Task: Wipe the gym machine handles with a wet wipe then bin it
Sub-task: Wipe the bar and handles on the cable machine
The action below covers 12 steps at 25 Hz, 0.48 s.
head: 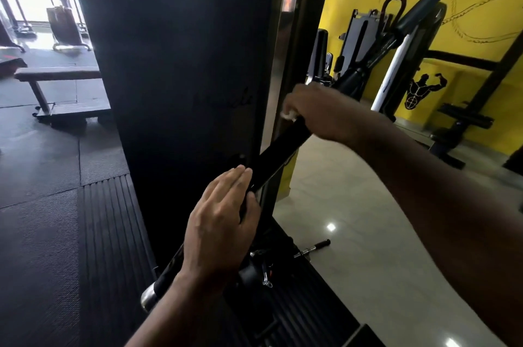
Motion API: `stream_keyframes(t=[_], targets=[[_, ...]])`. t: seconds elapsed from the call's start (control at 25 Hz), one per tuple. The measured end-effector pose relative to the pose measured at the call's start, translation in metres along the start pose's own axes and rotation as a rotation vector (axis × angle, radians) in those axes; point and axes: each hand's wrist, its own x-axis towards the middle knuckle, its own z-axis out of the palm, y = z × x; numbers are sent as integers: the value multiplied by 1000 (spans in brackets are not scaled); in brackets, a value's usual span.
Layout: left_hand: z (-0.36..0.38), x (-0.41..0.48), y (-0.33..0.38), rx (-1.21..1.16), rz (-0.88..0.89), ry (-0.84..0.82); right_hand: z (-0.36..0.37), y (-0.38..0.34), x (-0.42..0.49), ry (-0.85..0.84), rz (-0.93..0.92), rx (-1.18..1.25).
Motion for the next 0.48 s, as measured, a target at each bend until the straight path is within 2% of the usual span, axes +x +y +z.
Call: stream_keyframes(t=[0.12, 0.16, 0.28, 0.36, 0.4, 0.48], targets=[[-1, 4, -2, -3, -1, -7, 20, -19, -15, 131, -22, 11], [-2, 6, -2, -7, 4, -18, 29, -28, -21, 231, 16, 58], [-6, 11, -1, -21, 19, -54, 64, -33, -36, 593, 297, 255], [-8, 14, 2, -7, 31, -65, 86, -43, -44, 743, 345, 332], [-8, 15, 2, 1, 35, -59, 94, -52, -45, 829, 396, 442], [-8, 16, 2, 15, 44, -30, 102, -73, -43, 962, 641, 879]])
